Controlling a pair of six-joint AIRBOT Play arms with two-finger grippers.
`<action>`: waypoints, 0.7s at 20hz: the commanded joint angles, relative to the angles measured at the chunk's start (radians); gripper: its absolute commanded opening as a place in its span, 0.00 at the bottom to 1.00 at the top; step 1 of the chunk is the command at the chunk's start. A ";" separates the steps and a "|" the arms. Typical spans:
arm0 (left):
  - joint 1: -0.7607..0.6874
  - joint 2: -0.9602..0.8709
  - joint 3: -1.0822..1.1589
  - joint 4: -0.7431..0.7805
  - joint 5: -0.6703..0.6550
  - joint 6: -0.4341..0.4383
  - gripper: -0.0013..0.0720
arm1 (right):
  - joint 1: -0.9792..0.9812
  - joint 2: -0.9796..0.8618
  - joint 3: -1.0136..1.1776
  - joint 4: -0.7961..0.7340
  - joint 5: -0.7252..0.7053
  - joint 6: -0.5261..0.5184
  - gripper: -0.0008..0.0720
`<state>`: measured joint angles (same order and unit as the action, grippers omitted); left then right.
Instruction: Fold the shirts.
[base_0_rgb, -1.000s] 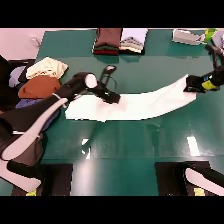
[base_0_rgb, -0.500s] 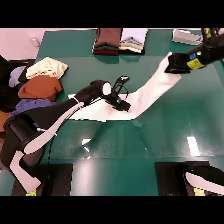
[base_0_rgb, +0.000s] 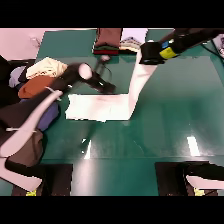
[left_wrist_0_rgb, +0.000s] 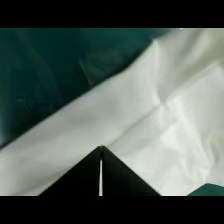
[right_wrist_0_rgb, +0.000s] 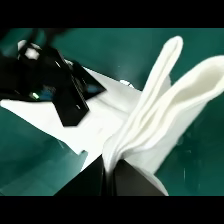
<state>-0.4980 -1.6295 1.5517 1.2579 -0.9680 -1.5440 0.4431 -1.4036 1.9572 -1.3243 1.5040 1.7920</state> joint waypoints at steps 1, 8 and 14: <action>0.164 0.176 0.001 0.163 -0.055 0.008 0.05 | 0.094 -0.074 0.021 0.077 -0.106 0.022 0.03; 0.427 0.463 0.001 0.269 -0.113 0.019 0.05 | 0.333 -0.361 0.021 0.153 -0.456 0.003 0.03; 0.448 0.496 0.000 0.269 -0.185 0.019 0.05 | 0.348 -0.476 0.021 0.144 -0.535 -0.028 0.57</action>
<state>-0.0673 -1.1545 1.5517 1.5166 -1.1133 -1.5253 0.7868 -1.8458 1.9770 -1.1759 0.9882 1.7744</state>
